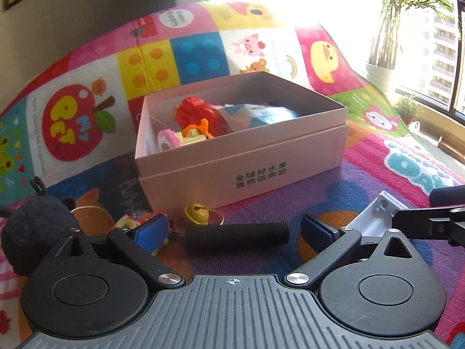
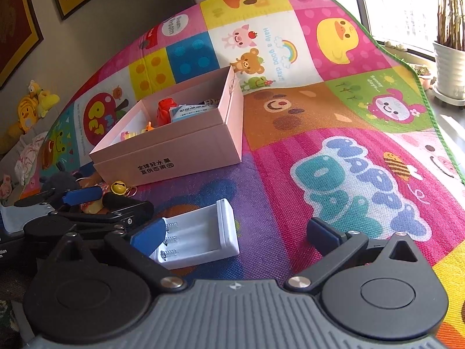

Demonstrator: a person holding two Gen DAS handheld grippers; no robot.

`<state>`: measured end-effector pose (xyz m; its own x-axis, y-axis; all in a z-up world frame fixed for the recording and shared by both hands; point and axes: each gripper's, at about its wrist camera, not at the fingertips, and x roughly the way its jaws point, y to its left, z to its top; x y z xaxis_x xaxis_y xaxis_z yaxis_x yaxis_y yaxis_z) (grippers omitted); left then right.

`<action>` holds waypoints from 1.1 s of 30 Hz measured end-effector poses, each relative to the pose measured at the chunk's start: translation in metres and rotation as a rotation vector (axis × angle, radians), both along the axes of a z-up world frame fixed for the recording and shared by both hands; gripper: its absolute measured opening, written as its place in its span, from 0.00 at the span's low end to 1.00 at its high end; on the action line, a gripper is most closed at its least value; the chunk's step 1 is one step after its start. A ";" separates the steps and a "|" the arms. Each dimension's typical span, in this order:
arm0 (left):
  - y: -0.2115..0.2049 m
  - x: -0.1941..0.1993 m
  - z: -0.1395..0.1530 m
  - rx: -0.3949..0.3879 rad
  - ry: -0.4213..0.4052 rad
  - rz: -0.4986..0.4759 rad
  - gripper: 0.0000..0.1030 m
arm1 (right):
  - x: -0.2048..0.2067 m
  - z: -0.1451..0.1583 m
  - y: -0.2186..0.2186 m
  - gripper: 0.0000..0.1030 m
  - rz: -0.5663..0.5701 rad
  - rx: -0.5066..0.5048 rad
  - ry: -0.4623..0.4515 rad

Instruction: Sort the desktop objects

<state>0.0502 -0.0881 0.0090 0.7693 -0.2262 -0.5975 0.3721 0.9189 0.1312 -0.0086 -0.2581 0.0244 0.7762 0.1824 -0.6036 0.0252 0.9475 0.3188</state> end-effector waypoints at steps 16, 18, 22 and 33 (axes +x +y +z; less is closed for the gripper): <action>0.057 -0.049 0.008 -0.020 0.051 0.066 0.78 | 0.002 0.000 0.007 1.00 0.002 -0.055 0.011; 0.066 -0.053 0.005 -0.022 0.063 0.088 0.78 | 0.004 0.000 0.015 1.00 0.008 -0.109 0.026; 0.074 -0.056 0.002 -0.041 0.077 0.103 0.79 | 0.007 0.001 0.030 1.00 0.085 -0.180 0.039; 0.079 -0.066 0.000 -0.056 0.089 0.097 0.91 | 0.017 0.010 0.066 1.00 0.242 -0.207 0.078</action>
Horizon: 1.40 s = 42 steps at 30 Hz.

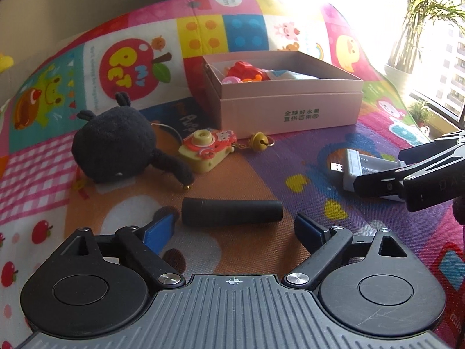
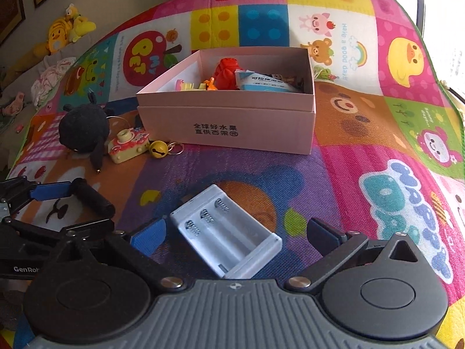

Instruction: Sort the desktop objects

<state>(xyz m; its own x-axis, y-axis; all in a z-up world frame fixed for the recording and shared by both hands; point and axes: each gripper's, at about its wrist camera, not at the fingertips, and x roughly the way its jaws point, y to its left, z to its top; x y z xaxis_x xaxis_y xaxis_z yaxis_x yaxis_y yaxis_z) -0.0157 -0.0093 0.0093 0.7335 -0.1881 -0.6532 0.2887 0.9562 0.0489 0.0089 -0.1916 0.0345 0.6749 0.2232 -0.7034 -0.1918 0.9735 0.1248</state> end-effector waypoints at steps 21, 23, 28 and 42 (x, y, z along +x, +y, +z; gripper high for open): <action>0.007 0.004 -0.003 -0.049 0.023 0.030 0.97 | -0.003 0.003 -0.041 1.00 -0.115 -0.071 0.018; 0.007 0.004 -0.004 -0.049 0.022 0.030 0.97 | -0.002 -0.001 -0.028 1.00 -0.090 -0.087 0.007; 0.007 0.004 -0.004 -0.049 0.022 0.034 0.97 | 0.014 -0.006 -0.008 1.00 -0.075 -0.107 0.014; -0.001 0.010 -0.002 -0.003 -0.007 0.047 0.95 | 0.004 0.006 -0.002 0.77 -0.034 -0.092 0.017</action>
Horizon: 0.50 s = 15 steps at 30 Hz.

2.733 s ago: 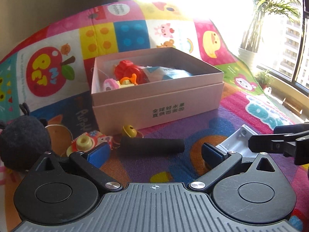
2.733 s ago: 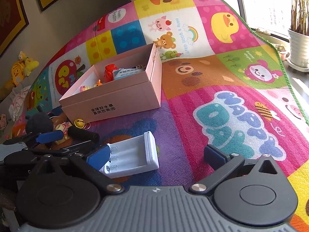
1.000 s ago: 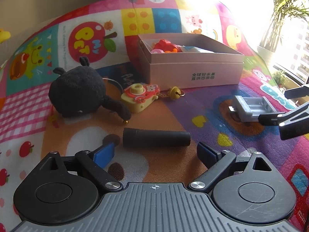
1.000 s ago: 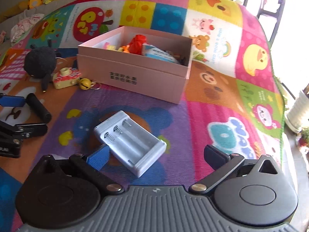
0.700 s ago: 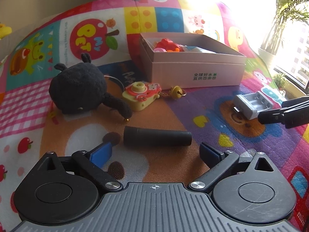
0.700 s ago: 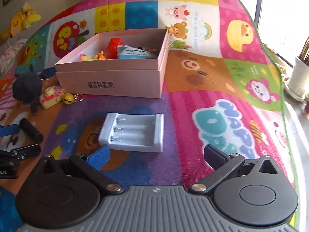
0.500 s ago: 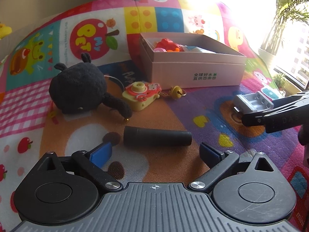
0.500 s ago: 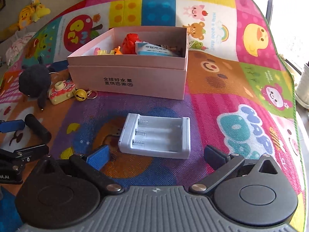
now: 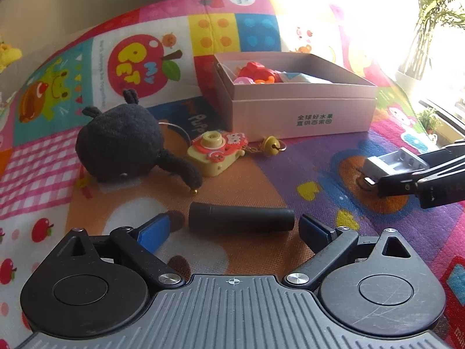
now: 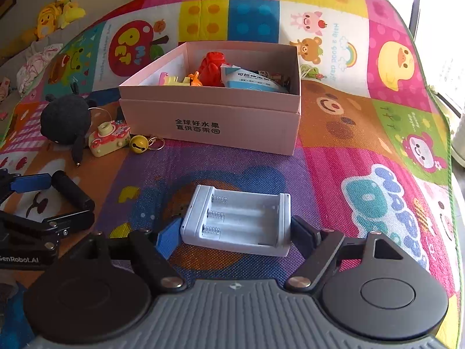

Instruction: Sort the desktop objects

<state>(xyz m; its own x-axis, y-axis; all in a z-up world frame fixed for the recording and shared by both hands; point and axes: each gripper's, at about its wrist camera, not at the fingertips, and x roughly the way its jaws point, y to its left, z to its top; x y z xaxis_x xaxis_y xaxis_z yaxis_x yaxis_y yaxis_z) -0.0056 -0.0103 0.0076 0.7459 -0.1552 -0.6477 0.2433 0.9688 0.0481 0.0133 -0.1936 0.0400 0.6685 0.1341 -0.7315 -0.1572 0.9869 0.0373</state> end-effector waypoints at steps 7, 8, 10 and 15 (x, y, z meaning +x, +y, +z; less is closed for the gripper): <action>-0.019 0.001 0.001 0.056 -0.027 -0.043 0.83 | -0.019 0.018 -0.012 0.77 0.003 0.010 -0.038; -0.019 0.001 0.002 0.053 -0.026 -0.044 0.78 | -0.022 0.021 -0.013 0.77 0.007 0.011 -0.047; -0.018 0.002 0.004 0.050 -0.023 -0.045 0.78 | -0.027 0.029 -0.015 0.77 0.010 0.014 -0.067; -0.022 0.002 0.033 0.015 -0.097 -0.082 0.78 | -0.034 0.058 -0.026 0.76 0.003 0.059 -0.138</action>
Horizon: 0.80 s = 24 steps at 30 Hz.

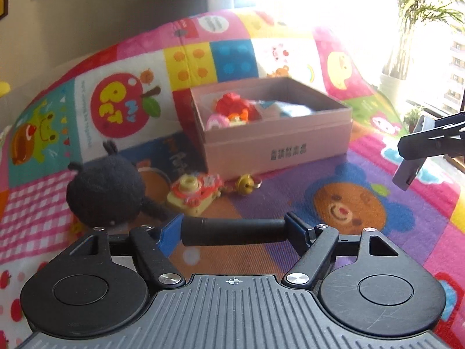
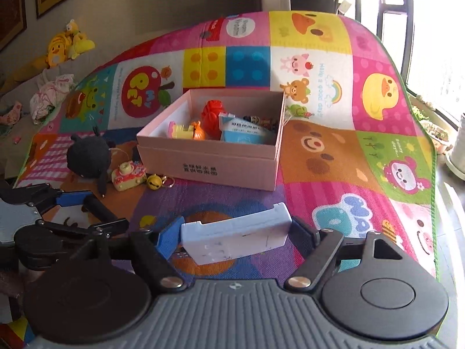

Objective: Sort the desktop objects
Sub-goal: 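Carry the battery holder over the pink box while the left drops the cylinder inside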

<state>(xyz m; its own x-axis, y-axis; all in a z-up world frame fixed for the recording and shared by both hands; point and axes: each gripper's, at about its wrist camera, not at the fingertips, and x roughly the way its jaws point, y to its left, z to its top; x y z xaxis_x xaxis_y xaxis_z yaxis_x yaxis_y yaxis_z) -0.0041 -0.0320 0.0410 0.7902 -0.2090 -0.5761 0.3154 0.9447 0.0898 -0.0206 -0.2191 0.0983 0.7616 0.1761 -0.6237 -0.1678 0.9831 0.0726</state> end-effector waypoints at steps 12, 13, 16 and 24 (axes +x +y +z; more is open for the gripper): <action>-0.062 0.073 0.062 -0.064 -0.155 -0.109 0.78 | -0.021 0.097 -0.027 0.76 -0.051 0.024 -0.342; -0.067 0.082 0.060 -0.072 -0.143 -0.110 0.78 | -0.021 0.099 -0.029 0.76 -0.054 0.020 -0.346; -0.077 0.102 0.048 -0.073 -0.128 -0.101 0.78 | -0.019 0.098 -0.032 0.76 -0.062 0.016 -0.338; -0.050 0.088 0.026 -0.072 -0.106 -0.066 0.92 | -0.008 0.082 -0.037 0.76 -0.101 0.006 -0.281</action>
<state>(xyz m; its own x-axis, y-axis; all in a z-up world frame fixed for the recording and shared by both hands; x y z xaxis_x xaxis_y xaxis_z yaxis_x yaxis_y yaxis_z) 0.0840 -0.0824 0.0667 0.8290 -0.2999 -0.4720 0.3690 0.9276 0.0588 -0.0288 -0.2564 0.1800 0.9181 0.0937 -0.3851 -0.0837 0.9956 0.0426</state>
